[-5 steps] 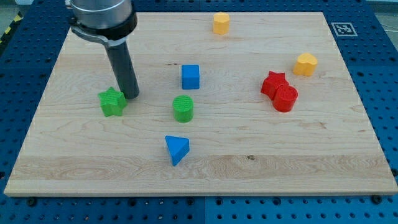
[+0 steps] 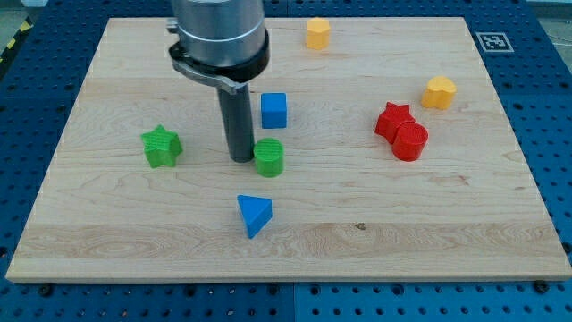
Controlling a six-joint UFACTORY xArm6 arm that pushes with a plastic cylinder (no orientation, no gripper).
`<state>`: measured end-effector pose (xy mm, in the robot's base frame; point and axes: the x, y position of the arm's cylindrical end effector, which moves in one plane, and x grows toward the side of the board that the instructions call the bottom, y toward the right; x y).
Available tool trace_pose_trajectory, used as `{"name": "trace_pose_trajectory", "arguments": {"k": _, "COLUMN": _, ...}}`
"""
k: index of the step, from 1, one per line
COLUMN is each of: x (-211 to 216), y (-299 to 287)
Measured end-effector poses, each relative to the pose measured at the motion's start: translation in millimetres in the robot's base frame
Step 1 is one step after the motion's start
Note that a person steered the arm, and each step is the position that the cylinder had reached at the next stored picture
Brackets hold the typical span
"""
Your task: Move the green circle to the left of the red circle
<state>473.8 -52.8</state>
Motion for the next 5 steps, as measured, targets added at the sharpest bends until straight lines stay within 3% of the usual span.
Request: {"name": "trace_pose_trajectory", "arguments": {"k": 5, "x": 0.4, "y": 32.3}}
